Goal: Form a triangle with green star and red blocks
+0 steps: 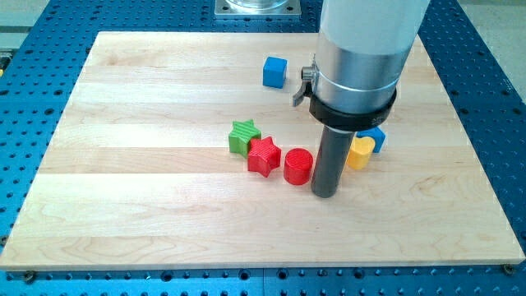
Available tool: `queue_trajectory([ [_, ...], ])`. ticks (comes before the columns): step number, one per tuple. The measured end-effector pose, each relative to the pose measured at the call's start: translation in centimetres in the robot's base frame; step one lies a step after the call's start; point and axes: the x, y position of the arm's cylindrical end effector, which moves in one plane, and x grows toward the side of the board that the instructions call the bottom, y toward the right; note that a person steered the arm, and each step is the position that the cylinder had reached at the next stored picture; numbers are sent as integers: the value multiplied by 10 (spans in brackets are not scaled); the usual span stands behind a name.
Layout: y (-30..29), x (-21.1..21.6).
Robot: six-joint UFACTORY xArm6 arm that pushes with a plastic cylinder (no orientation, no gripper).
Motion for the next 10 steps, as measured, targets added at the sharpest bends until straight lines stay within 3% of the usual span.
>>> queue_trajectory([
  [1, -6, 0],
  [2, -54, -1],
  [3, -58, -30],
  [6, -45, -124],
  [7, 16, -142],
  [8, 13, -104],
  [9, -36, -42],
  [10, -52, -63],
])
